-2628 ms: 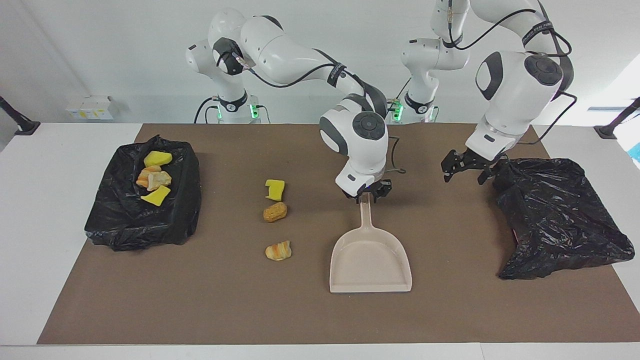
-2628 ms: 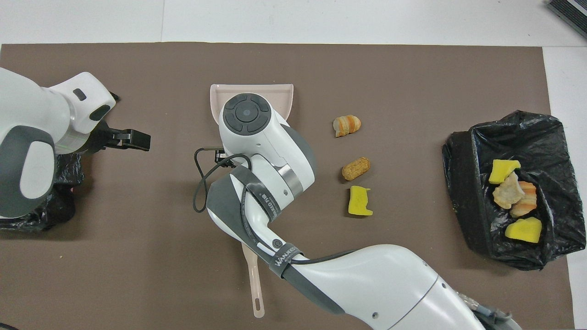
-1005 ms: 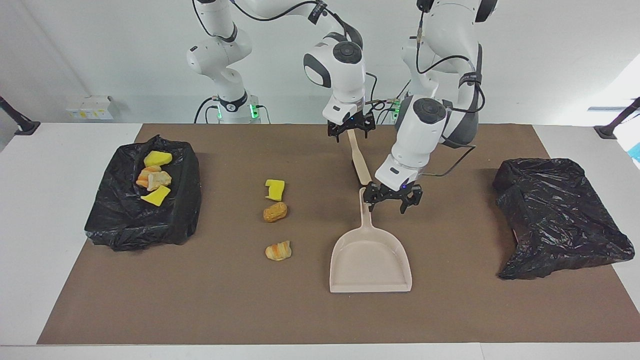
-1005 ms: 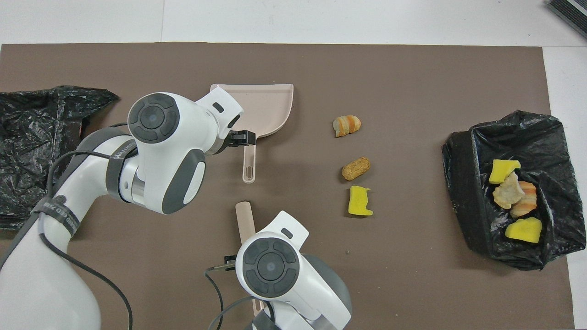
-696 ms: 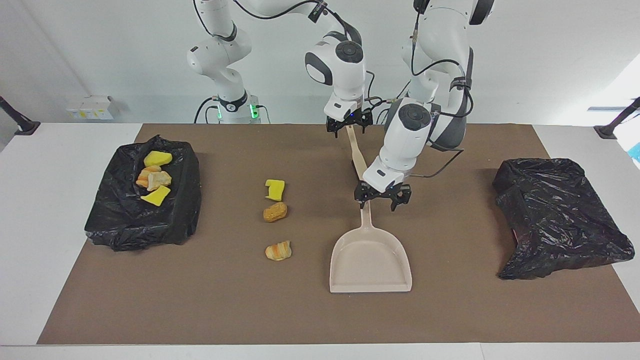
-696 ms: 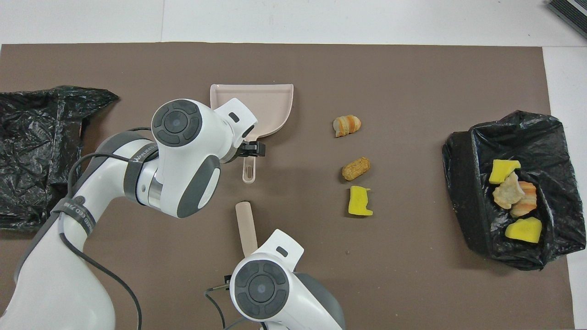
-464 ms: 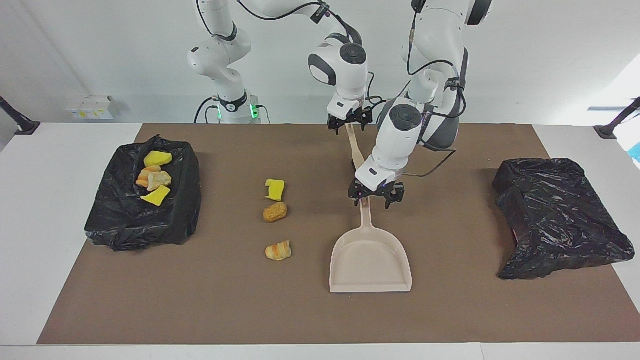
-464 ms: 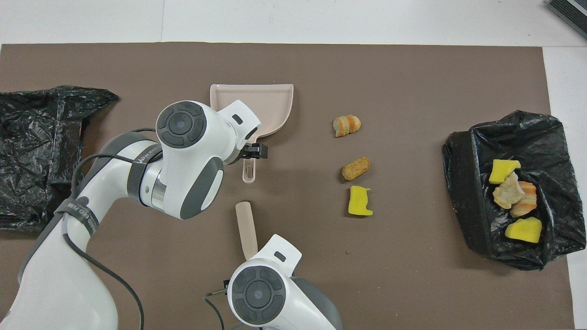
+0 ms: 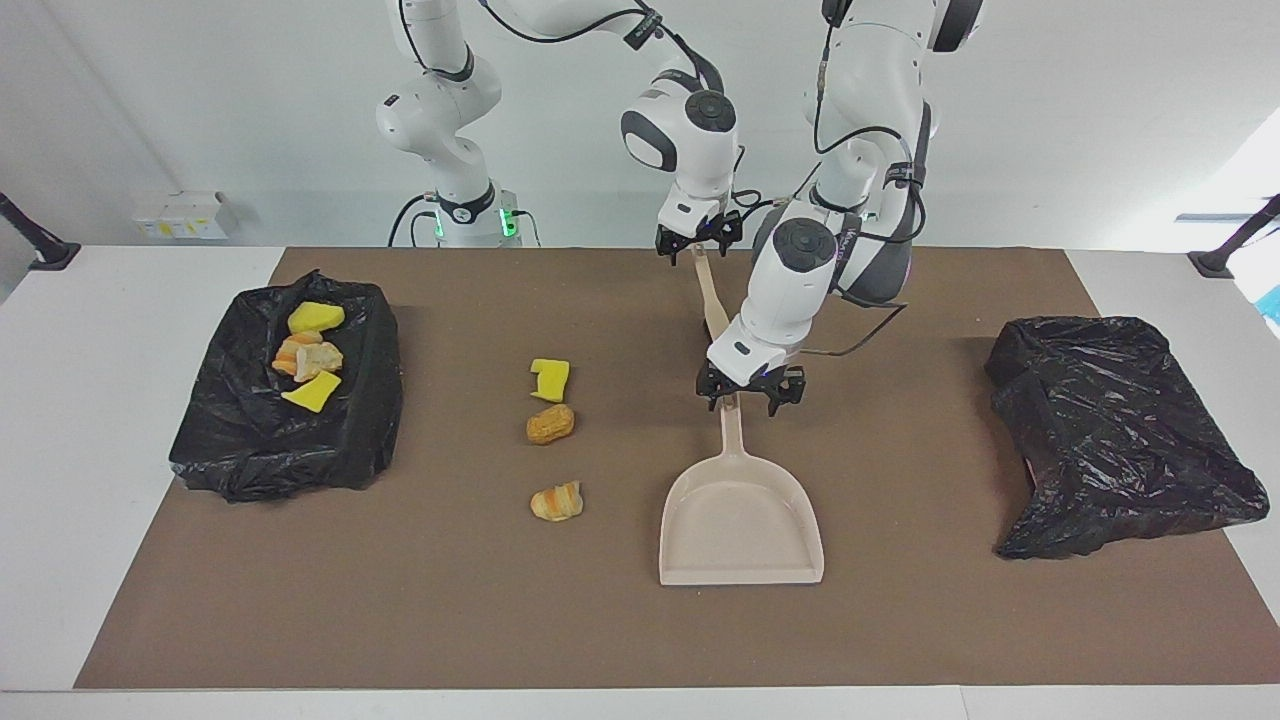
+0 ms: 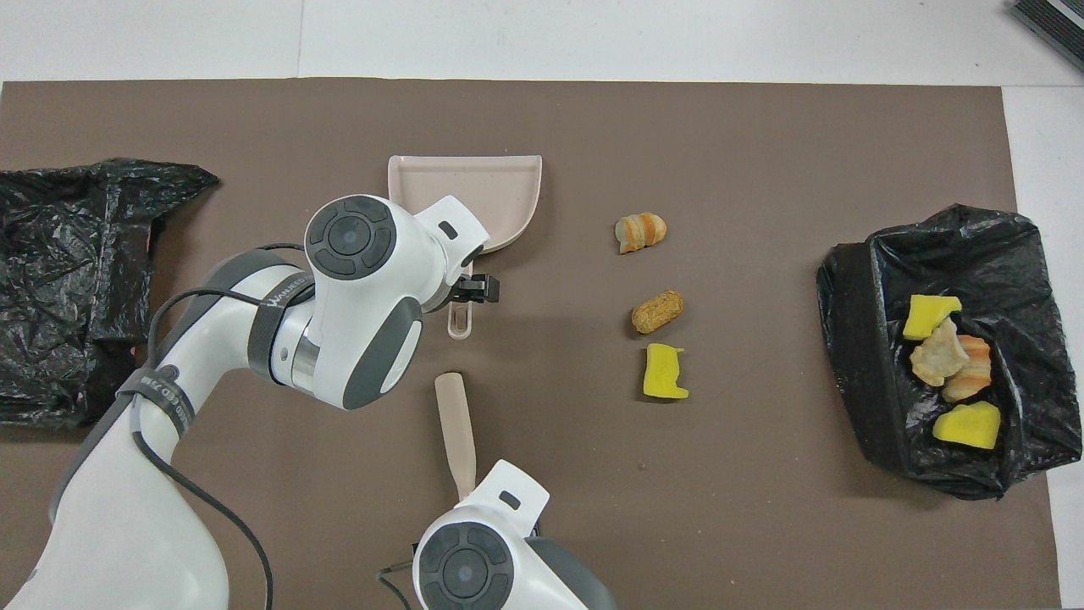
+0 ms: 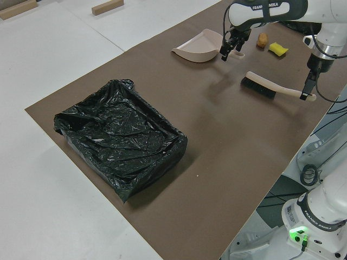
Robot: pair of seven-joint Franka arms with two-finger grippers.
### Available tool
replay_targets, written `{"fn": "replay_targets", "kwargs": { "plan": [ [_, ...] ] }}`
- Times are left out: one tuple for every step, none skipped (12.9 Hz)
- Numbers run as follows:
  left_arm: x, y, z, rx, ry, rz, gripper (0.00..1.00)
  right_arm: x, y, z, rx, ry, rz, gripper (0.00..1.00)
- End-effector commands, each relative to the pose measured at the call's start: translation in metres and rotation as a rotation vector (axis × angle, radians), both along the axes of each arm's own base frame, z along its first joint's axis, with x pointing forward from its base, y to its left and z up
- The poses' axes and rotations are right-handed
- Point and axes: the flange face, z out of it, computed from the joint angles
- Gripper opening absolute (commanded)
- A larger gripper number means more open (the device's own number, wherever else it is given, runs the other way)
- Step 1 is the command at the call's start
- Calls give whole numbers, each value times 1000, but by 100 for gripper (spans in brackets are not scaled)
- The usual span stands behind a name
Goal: Sweep and dump trash in bin
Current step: 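Grasp the dustpan handle with the left gripper while the right gripper grasps the brush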
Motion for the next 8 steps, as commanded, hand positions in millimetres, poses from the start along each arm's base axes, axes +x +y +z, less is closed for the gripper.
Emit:
{"fn": "replay_targets", "kwargs": {
  "plan": [
    [-6, -1, -3, 15, 12, 1, 100, -10, 0, -9, 22, -5, -17, 83],
    [-6, -1, -3, 15, 12, 1, 98, -10, 2, -8, 29, -13, -16, 75],
    [-6, -1, -3, 13, 9, 3, 97, -10, 2, -9, 28, -12, -16, 61],
    [-7, -2, -3, 15, 12, 3, 95, -11, 3, -8, 30, -13, -13, 40],
    [-7, -2, -3, 15, 12, 7, 92, -11, 3, -7, 30, -13, -12, 21],
    [-7, -2, -4, 16, 15, 10, 85, -11, 4, -7, 32, -14, -13, 0],
    [-8, -2, -4, 18, 20, 18, 79, -10, 5, -6, 34, -15, -12, 0],
    [-12, -8, -6, 23, 29, 23, 75, -10, 5, -6, 33, -16, -11, 0]
  ]
}}
